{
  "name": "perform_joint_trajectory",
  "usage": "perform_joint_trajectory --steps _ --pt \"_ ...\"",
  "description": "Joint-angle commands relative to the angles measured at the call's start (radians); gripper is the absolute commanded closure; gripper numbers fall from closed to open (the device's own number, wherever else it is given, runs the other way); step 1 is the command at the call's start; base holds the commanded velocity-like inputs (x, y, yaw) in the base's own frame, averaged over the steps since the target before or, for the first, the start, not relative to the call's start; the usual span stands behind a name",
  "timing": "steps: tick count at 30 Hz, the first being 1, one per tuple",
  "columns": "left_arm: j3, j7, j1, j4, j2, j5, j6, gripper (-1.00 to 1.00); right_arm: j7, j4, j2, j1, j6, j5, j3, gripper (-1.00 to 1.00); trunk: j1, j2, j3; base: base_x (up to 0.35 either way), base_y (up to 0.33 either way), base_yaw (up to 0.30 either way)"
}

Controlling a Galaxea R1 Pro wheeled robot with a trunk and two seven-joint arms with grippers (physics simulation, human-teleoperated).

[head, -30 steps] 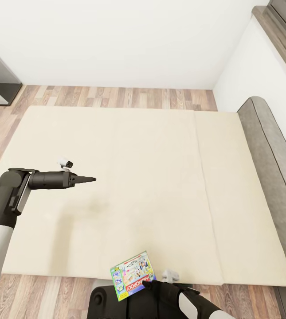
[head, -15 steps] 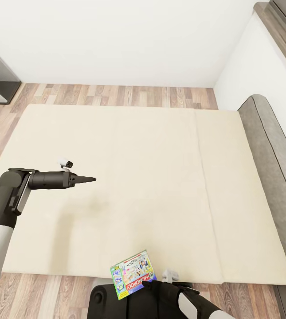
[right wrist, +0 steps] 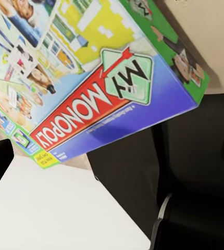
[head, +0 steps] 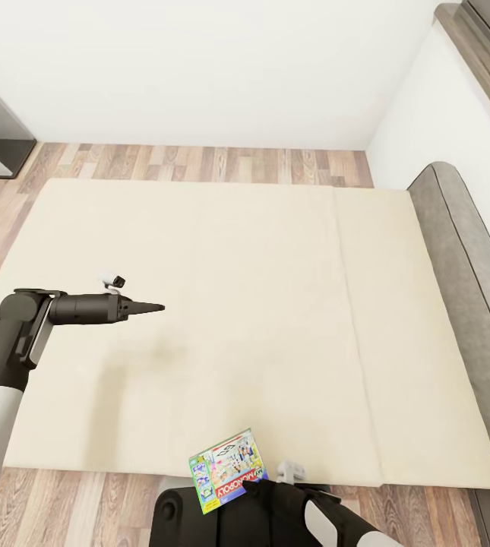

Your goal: Put all the toys in the child's room - the three board games (two on the bed and one on the table), the two jigsaw puzzles on the table, and the tennis ball on the table - inside the toy box on the table in the child's room.

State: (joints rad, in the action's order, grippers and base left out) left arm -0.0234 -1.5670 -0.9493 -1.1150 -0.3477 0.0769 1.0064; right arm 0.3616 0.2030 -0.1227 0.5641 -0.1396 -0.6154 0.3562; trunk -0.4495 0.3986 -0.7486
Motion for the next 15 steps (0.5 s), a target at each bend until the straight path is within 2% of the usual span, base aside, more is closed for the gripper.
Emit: perform_joint_trajectory --steps 1,15 --pt "0.0 -0.004 0.0 0.0 0.0 0.0 0.011 -1.0 0.001 0.001 0.0 0.0 -0.005 -0.007 0.003 -1.0 -0.001 0.001 -0.001 0.0 0.0 0.0" --pt "0.0 -0.004 -0.001 0.0 0.0 0.0 0.011 -1.0 0.006 0.004 0.0 0.0 -0.009 -0.007 0.001 -1.0 -0.001 0.001 -0.001 0.0 0.0 0.0"
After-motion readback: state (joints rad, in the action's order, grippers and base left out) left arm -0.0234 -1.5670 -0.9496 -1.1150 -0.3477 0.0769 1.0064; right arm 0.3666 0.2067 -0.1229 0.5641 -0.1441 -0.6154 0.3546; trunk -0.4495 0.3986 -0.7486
